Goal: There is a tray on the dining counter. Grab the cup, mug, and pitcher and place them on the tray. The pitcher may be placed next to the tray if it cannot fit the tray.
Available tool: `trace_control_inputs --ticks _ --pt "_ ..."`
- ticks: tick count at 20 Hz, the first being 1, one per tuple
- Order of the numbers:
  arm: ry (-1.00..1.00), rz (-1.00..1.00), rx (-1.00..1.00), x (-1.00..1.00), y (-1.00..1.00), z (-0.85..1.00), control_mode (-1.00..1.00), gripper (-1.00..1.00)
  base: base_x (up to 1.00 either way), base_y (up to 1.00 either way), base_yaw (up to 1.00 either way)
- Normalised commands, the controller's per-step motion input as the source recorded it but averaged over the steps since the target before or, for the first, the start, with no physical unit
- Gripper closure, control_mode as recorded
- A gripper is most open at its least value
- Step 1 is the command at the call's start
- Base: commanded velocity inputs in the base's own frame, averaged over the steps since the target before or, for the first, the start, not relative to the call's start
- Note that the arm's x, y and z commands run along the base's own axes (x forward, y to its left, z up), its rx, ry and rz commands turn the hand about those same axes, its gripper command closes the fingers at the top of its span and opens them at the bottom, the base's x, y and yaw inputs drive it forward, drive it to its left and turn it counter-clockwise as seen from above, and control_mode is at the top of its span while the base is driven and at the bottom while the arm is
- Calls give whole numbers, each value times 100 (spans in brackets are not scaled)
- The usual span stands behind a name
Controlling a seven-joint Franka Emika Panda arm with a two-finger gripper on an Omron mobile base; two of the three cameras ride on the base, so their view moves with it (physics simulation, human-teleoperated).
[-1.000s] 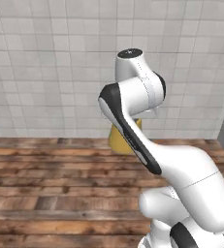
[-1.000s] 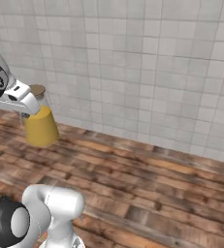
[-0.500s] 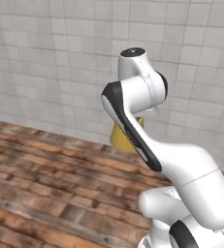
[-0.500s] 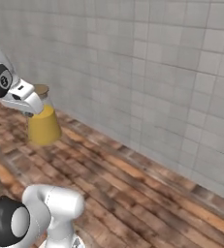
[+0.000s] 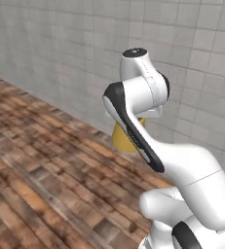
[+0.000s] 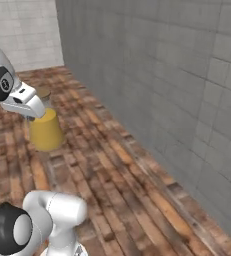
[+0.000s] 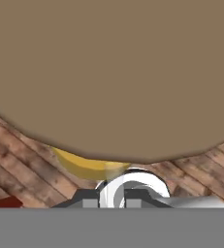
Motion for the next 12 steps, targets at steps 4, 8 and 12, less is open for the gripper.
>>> trace_control_inputs --ticks 4,8,12 --pt "0 0 0 0 0 0 100 100 100 0 61" --pt "0 0 0 0 0 0 100 100 100 0 53" --pt "0 0 0 0 0 0 100 100 100 0 45"
